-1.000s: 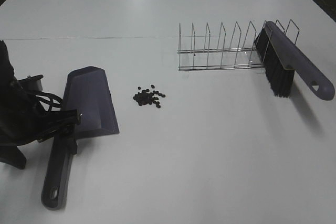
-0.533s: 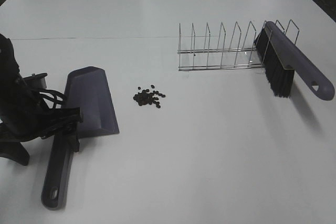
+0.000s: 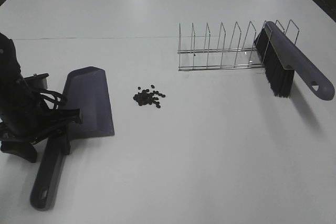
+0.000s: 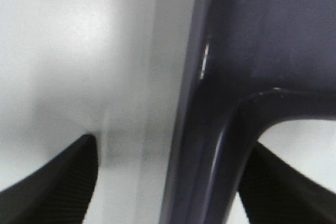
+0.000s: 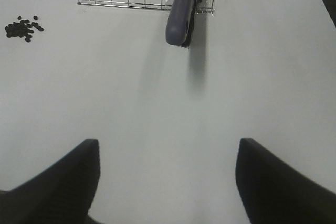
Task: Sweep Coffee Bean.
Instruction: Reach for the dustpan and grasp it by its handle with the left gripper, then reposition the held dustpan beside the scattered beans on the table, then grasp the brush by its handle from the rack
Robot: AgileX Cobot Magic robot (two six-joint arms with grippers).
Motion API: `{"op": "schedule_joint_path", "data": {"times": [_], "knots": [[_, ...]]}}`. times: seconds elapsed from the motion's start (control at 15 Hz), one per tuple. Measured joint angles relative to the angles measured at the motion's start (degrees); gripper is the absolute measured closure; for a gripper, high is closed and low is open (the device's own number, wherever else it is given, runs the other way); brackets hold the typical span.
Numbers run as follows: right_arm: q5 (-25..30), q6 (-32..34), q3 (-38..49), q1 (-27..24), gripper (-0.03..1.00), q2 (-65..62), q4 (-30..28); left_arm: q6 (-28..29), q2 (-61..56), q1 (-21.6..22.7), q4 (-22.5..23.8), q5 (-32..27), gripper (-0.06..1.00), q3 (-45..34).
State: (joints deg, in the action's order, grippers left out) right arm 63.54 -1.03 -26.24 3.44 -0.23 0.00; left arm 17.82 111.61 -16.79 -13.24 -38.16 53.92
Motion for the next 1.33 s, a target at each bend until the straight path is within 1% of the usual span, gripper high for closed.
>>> {"op": "schedule_joint_path", "data": {"times": [0.07,0.13,0.33,0.53,0.73,0.8,0.87,1.0,1.13,1.27,1.33], "knots": [[0.0,0.0,0.0,0.0,0.33,0.0,0.0,-0.1,0.1,0.0,0.6,0.0,0.54,0.0],[0.0,0.0,0.0,0.0,0.33,0.0,0.0,-0.1,0.1,0.0,1.1,0.2,0.62,0.0],[0.0,0.0,0.0,0.0,0.33,0.0,0.0,-1.1,0.1,0.0,2.3,0.2,0.62,0.0],[0.0,0.0,0.2,0.0,0.33,0.0,0.0,-1.5,0.1,0.0,4.5,-0.2,0.62,0.0],[0.0,0.0,0.2,0.0,0.33,0.0,0.0,-1.5,-0.4,0.0,8.2,-0.7,0.62,0.0],[0.0,0.0,0.2,0.0,0.33,0.0,0.0,-1.5,-0.8,0.0,10.0,-1.0,0.62,-0.1],[0.1,0.1,-0.2,0.0,0.33,0.3,0.0,-1.5,-1.7,0.0,13.2,-1.6,0.62,-0.3],[0.3,0.1,-2.7,0.0,0.34,4.4,0.0,-1.9,-2.2,0.0,17.1,-1.9,0.62,-0.3],[1.6,1.0,-6.7,0.0,0.34,11.2,0.6,-2.6,-2.2,0.0,20.7,-1.8,0.62,-0.3],[4.4,3.0,-11.3,0.0,0.34,19.1,1.1,-2.8,-2.2,0.0,22.3,-1.8,0.62,-0.3],[5.2,3.5,-12.4,0.0,0.34,20.9,1.1,-2.8,-2.3,0.0,22.5,-1.8,0.62,-0.3]]}}
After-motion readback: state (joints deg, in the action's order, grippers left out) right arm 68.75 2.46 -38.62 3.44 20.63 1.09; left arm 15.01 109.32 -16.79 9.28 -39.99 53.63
